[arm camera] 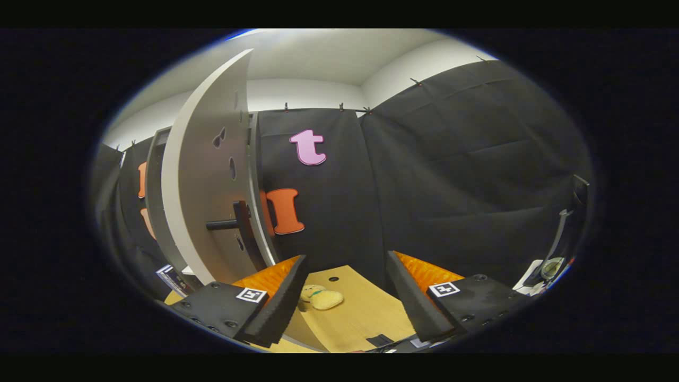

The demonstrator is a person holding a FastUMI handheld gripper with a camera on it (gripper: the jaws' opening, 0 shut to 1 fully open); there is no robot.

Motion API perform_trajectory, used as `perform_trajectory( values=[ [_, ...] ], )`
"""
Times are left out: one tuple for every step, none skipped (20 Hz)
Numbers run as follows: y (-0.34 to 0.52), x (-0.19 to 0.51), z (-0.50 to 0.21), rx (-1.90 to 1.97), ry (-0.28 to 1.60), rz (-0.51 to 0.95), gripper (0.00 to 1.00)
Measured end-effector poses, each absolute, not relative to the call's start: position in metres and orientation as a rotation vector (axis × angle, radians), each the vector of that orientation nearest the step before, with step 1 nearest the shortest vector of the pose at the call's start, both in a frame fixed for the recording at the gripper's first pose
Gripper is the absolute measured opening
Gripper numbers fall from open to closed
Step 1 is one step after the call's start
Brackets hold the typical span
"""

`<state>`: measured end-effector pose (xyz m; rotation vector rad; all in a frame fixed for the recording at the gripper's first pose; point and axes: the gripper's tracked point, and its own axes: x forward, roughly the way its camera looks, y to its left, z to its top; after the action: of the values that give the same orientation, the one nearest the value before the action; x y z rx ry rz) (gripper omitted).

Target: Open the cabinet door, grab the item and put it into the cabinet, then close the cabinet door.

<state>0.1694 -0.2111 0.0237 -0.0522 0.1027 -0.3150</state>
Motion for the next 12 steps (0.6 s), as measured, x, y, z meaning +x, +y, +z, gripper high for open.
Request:
perform_trajectory(
  values=[
    [-0.209, 0.166, 0.024, -0.065, 0.098, -0.336, 0.96],
    [-0.204, 0.167, 0.019, -0.073, 0.096, -0.35, 0.96],
    [-0.196, 0.167, 0.018, -0.081, 0.095, -0.359, 0.96],
    [-0.189, 0.165, 0.016, -0.085, 0.095, -0.363, 0.96],
    [-0.18, 0.162, 0.014, -0.084, 0.096, -0.363, 0.96],
    [-0.171, 0.161, 0.012, -0.079, 0.098, -0.359, 0.96],
    [-0.161, 0.16, 0.011, -0.072, 0.098, -0.352, 0.96],
    [-0.15, 0.16, 0.009, -0.065, 0.1, -0.342, 0.96],
    [-0.14, 0.159, 0.007, -0.058, 0.102, -0.332, 0.96],
    [-0.128, 0.159, 0.006, -0.055, 0.105, -0.322, 0.96],
    [-0.117, 0.16, 0.004, -0.054, 0.107, -0.312, 0.96],
    [-0.106, 0.16, 0.002, -0.057, 0.109, -0.304, 0.96]
  ],
)
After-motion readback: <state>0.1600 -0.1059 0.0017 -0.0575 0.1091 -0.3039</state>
